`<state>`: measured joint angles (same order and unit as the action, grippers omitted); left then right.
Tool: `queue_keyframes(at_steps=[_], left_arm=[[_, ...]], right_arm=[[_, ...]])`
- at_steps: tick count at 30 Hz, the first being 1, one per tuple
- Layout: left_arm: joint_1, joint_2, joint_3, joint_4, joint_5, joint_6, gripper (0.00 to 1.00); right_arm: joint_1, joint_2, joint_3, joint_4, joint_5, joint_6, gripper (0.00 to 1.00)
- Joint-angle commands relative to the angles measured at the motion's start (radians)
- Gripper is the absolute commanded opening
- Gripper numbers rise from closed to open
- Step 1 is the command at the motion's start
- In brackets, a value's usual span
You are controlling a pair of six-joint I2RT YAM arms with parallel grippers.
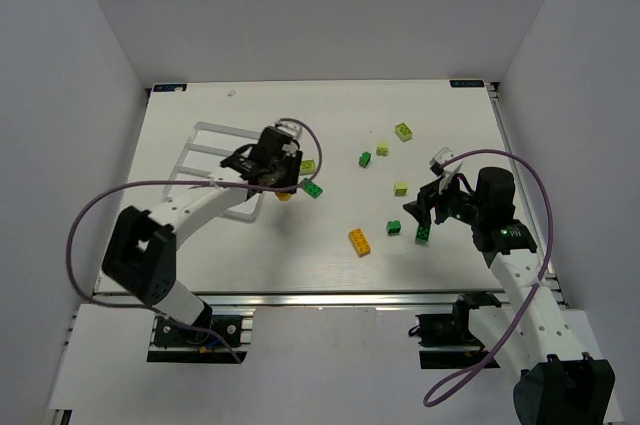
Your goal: Sort the legos into containers by color
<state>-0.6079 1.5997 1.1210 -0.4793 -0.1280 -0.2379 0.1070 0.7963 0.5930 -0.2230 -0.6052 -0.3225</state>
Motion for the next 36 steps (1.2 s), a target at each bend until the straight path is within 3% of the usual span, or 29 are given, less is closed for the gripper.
queue_keyframes(at_steps=[1, 5, 13, 14, 16, 17, 21, 24, 27, 32, 36], left_arm=[[0.082, -0.138, 0.016, -0.028, -0.074, -0.037, 0.00], [0.195, -0.129, 0.019, -0.080, -0.108, -0.014, 0.00], [0.299, -0.061, -0.021, -0.071, -0.137, -0.020, 0.00], [0.300, -0.057, -0.024, -0.065, -0.137, -0.018, 0.10], [0.324, -0.047, -0.018, -0.068, -0.139, -0.017, 0.18], [0.324, -0.041, -0.018, -0.068, -0.140, -0.017, 0.29], [0.344, -0.017, -0.027, -0.077, -0.131, -0.014, 0.45], [0.364, -0.017, -0.046, -0.074, -0.119, -0.015, 0.68], [0.364, -0.030, -0.046, -0.070, -0.098, -0.015, 0.79], [0.364, -0.087, -0.041, -0.068, -0.058, -0.027, 0.81], [0.364, -0.268, -0.151, 0.033, 0.054, -0.031, 0.72]], right_arm=[[0.005, -0.011, 0.021, 0.014, -0.007, -0.010, 0.68], [0.003, -0.016, 0.022, 0.014, -0.016, -0.010, 0.68], [0.005, -0.019, 0.013, 0.016, -0.033, -0.021, 0.69], [0.006, -0.017, 0.011, 0.016, -0.037, -0.023, 0.68], [0.006, -0.014, 0.010, 0.016, -0.044, -0.024, 0.69], [0.005, -0.014, 0.008, 0.016, -0.048, -0.033, 0.69], [0.016, -0.011, -0.005, 0.031, -0.041, -0.049, 0.70], [0.034, 0.015, 0.010, 0.024, -0.061, -0.070, 0.69], [0.084, 0.053, 0.036, -0.024, -0.071, -0.127, 0.70], [0.172, 0.144, 0.080, -0.101, 0.045, -0.182, 0.72], [0.308, 0.216, 0.099, -0.122, 0.177, -0.179, 0.74]])
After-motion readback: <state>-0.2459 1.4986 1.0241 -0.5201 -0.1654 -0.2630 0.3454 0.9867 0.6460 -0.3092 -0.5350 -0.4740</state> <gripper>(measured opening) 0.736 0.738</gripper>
